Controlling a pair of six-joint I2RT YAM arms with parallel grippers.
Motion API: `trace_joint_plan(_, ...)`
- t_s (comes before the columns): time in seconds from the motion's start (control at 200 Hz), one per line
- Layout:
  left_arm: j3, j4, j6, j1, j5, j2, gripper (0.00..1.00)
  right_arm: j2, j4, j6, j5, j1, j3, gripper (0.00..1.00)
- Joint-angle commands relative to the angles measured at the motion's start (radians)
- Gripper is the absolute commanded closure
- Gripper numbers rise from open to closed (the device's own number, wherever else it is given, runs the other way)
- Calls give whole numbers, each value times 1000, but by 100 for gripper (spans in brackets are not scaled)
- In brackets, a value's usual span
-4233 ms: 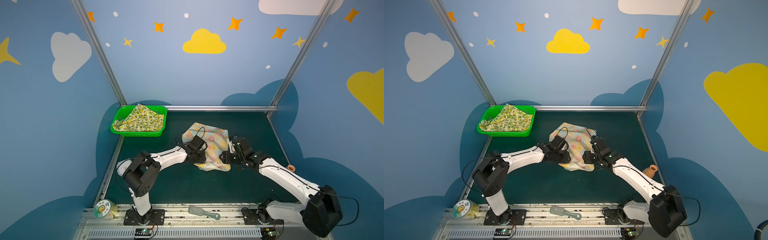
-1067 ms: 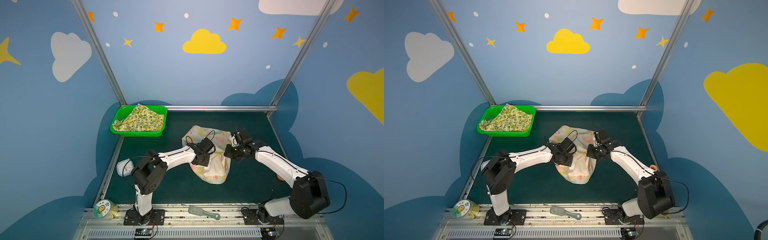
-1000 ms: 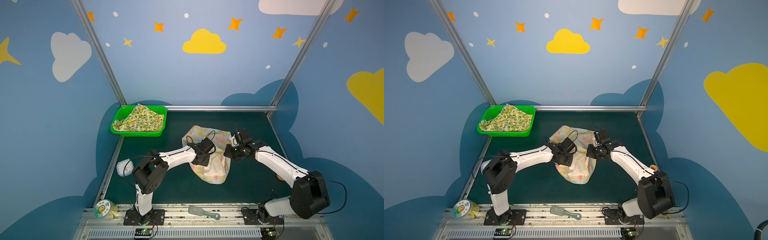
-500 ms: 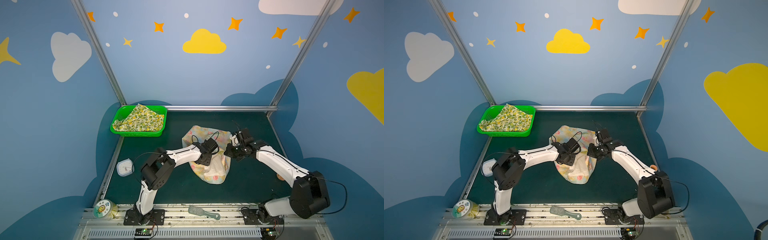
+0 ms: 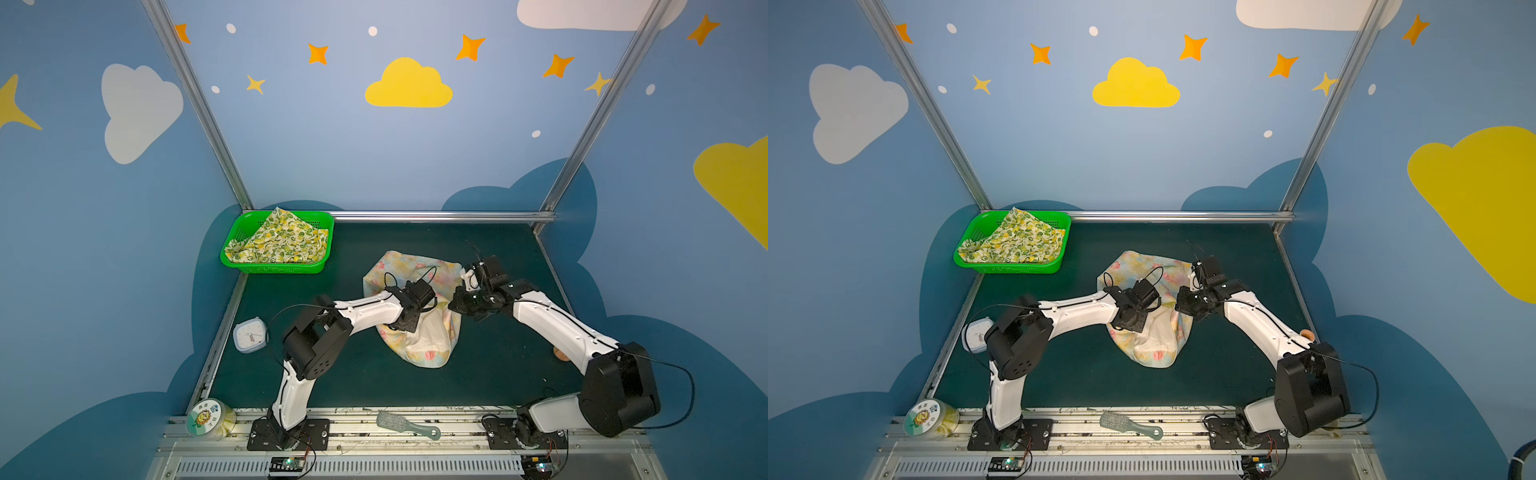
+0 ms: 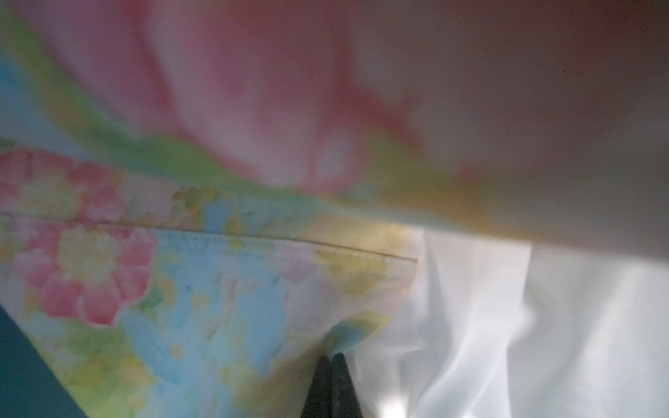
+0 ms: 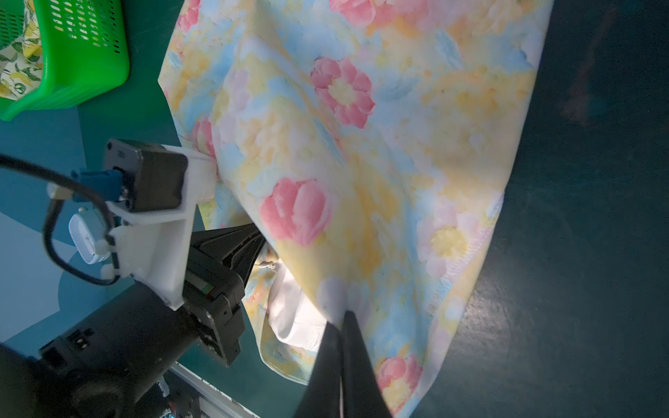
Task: Fold and stack skirts
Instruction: Flatten out the skirt at the center of the table.
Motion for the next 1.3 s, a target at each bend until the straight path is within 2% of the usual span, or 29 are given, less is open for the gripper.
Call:
trace_joint_plan(0.0, -18, -19, -2, 0, -40, -52, 96, -16, -8, -11, -5, -12, -10, 100)
trace_joint_plan(0.255, -95, 4, -26, 14, -50, -204, 96, -59, -14, -4, -30, -65, -57, 100)
trace_joint_plan(0.501, -201, 21, -56, 81, 25, -391, 96, -80, -17, -1, -79, -138, -115, 100)
trace_joint_plan(0.691, -299, 35, -77, 111, 48, -518, 96, -94, -17, 0, -97, -174, -176, 85)
trace_joint_plan(0.751, -326, 41, -76, 114, 56, -552, 96, -104, -22, 2, -87, -172, -192, 75)
trace_joint_plan(0.906, -377, 69, -76, 111, 88, -639, 96, -165, -72, 10, -10, -123, -216, 67)
trace_joint_plan(1.106, -400, 91, -93, 117, 69, -730, 96, -262, -174, 17, 181, 57, -188, 59)
trace_joint_plan(1.296, -397, 82, -94, 123, 70, -757, 96, -249, -208, 20, 270, 147, -188, 55)
